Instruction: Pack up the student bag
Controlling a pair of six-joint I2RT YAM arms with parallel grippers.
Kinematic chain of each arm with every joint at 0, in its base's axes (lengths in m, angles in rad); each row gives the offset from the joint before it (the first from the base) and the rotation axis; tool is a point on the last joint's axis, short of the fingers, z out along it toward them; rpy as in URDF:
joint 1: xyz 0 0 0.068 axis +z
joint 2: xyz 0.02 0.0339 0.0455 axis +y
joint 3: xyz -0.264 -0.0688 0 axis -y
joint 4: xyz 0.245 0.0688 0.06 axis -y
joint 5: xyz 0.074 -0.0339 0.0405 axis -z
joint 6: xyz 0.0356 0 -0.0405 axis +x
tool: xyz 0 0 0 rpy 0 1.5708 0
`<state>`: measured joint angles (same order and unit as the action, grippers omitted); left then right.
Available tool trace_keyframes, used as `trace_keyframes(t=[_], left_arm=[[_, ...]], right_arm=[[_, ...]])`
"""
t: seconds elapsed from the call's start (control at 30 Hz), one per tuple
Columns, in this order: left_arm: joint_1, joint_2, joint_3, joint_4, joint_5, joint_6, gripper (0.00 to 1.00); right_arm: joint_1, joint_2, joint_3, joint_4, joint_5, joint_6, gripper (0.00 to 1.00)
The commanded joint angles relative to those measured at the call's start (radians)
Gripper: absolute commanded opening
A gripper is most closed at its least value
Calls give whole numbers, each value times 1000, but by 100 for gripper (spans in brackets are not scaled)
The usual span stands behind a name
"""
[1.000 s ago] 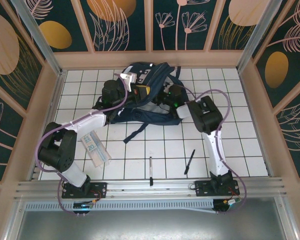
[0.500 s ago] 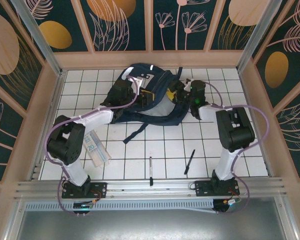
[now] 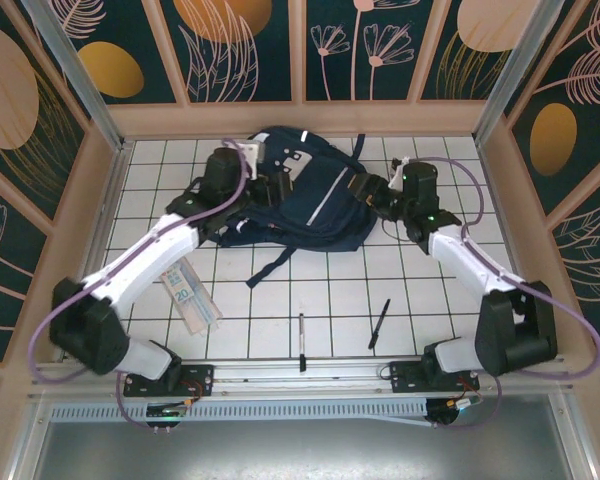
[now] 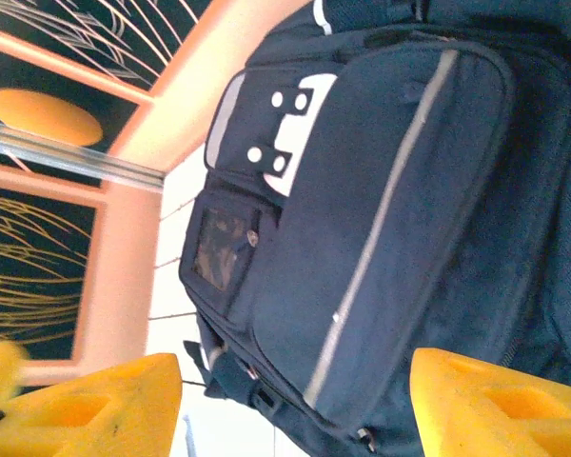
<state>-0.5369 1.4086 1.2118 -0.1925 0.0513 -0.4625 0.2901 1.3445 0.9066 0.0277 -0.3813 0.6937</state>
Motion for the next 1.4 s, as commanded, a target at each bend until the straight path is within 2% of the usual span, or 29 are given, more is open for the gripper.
trace_keyframes(t=[0.0, 0.1, 0.17, 0.23, 0.37, 0.47, 0.57, 0.63, 0.73, 0.8, 0.93, 1.17, 1.23, 1.33, 1.37], left_arm=[[47, -75, -62, -163, -187, -64, 80], [162, -118, -119, -238, -206, -60, 90], [229, -116, -158, -243, -206, -44, 92], [279, -76, -165, -249, -159, -36, 93], [311, 22, -178, -235, -57, -41, 92], [324, 26, -232, -206, -37, -63, 94], [389, -12, -330, -191, -5, -87, 96], [474, -54, -399, -179, 28, -112, 98], [596, -113, -477, -177, -1, -152, 99], [645, -126, -506, -184, -47, -168, 99], [668, -82, -511, -229, -91, -148, 99], [684, -66, -536, -262, 10, -128, 99], [684, -76, -546, -292, 9, -127, 99], [683, -111, -542, -375, -94, -144, 99], [681, -126, -547, -375, -75, -153, 99]], right_arm=[[64, -51, -31, -166, 134, -147, 65], [203, -57, -32, -189, 197, -192, 65], [304, -27, -20, -181, 217, -209, 65], [377, 17, -8, -162, 221, -198, 64], [493, 139, 55, -142, 231, -197, 63], [547, 200, 97, -140, 268, -186, 63], [565, 236, 107, -127, 261, -168, 64], [574, 241, 102, -122, 278, -160, 64], [577, 236, 91, -117, 306, -154, 64], [577, 231, 92, -121, 314, -159, 64], [579, 221, 95, -132, 325, -170, 64], [581, 230, 113, -167, 347, -206, 65], [581, 250, 130, -176, 306, -223, 65], [580, 282, 174, -194, 225, -246, 65], [582, 290, 186, -192, 197, -253, 65]])
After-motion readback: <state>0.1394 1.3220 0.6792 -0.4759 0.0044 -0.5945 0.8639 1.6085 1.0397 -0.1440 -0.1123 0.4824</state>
